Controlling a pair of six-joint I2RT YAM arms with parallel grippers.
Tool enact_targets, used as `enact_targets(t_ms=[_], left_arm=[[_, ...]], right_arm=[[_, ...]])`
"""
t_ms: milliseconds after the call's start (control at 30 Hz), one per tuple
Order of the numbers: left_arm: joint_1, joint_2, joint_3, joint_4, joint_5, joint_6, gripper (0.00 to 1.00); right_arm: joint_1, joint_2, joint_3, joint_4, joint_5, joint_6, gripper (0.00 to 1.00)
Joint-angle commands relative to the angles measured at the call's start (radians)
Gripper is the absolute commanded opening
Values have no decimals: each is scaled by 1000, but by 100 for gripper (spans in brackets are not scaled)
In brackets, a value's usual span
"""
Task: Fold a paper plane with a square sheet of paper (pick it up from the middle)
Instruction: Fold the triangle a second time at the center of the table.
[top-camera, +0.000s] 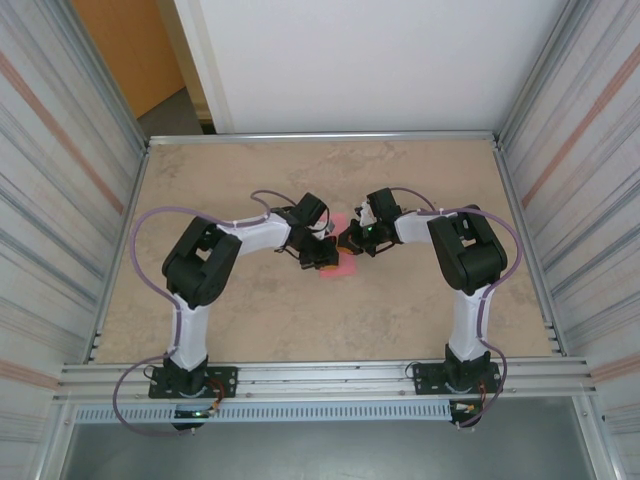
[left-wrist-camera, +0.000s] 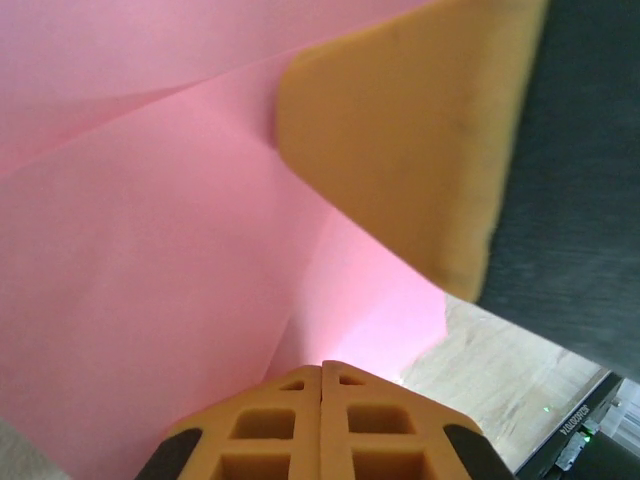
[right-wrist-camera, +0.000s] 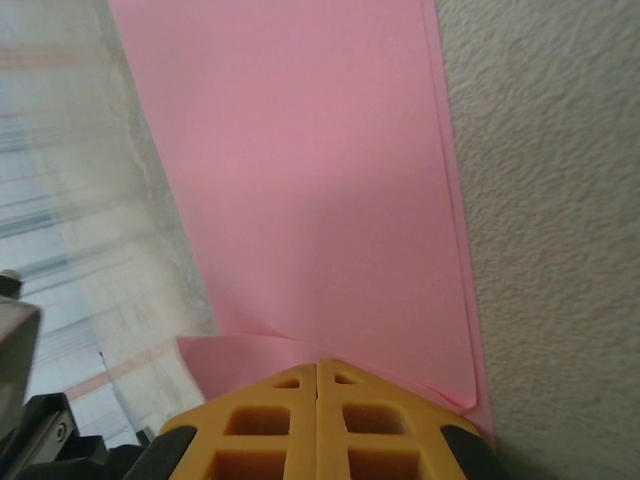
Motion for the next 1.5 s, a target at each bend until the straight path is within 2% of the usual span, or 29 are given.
enact_targets(t_ms=[0,367,833,1467], left_arm=[[8,11,30,-35,-17,33,0],[45,-1,24,33,34,-2,0],[43,19,32,34,74,37,0],[49,62,89,-134,16,158,0]], right_arm=[[-24,76,-42,-102,123,-16,0],[-26,86,-39,-106,117,-15,0],[-27,93,-33,-117,113,-18,0],[-30,106,-17,-144,116,-22,0]])
